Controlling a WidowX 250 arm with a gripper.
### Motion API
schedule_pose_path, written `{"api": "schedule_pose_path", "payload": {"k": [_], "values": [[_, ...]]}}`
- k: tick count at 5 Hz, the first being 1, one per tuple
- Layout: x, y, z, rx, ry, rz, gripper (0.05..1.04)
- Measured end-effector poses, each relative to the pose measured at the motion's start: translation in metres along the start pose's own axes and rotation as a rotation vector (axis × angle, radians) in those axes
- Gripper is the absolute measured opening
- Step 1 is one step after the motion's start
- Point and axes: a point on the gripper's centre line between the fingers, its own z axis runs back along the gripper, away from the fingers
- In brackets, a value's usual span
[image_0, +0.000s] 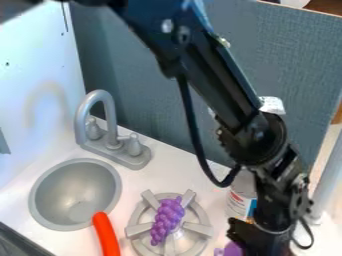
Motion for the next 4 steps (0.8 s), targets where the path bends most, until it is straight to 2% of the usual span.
{"api": "schedule_pose_path", "payload": {"k": [1, 2, 3, 4], "values": [[-0.025, 0.014, -0.006, 0.077, 0.032, 0.048, 0.1], [-0.042, 0.025, -0.012, 0.129, 0.07, 0.064, 0.1], [-0.051, 0.027, -0.019, 0.114, 0.076, 0.051, 0.1], [-0.054, 0.038, -0.038, 0.092, 0.112, 0.023, 0.1]]}}
